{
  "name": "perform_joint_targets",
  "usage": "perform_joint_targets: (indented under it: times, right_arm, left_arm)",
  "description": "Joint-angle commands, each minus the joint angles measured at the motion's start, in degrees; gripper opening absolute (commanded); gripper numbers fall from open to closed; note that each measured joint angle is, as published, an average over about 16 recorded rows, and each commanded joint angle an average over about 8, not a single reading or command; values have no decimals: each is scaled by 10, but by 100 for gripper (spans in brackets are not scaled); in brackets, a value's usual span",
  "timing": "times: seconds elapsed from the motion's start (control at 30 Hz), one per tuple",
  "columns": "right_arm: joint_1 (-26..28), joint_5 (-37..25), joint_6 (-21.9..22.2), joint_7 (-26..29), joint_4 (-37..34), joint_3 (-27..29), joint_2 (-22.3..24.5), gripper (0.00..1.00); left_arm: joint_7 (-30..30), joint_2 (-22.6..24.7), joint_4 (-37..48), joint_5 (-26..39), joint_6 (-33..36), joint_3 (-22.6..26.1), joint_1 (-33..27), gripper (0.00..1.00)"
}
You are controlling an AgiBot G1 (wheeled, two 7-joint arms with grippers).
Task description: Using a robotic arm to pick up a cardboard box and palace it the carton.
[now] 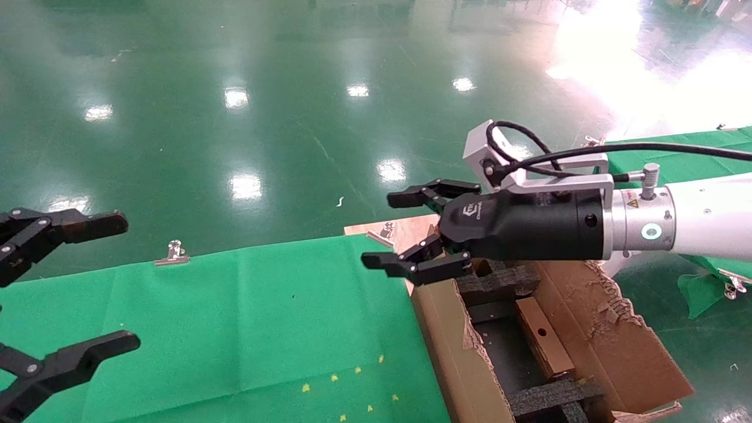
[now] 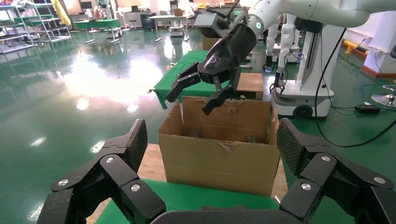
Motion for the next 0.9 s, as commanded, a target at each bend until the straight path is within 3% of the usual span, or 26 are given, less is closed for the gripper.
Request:
perform_joint_targets:
  times: [0.03,0.9]
  right_arm:
    - [-13,5,-10,-7,5,19,-4,100]
    - [-176,75,-140,-95,71,260,-52,100]
  left_arm:
    - [0,0,0,0,0,0,0,100]
    - [0,0,0,0,0,0,0,100]
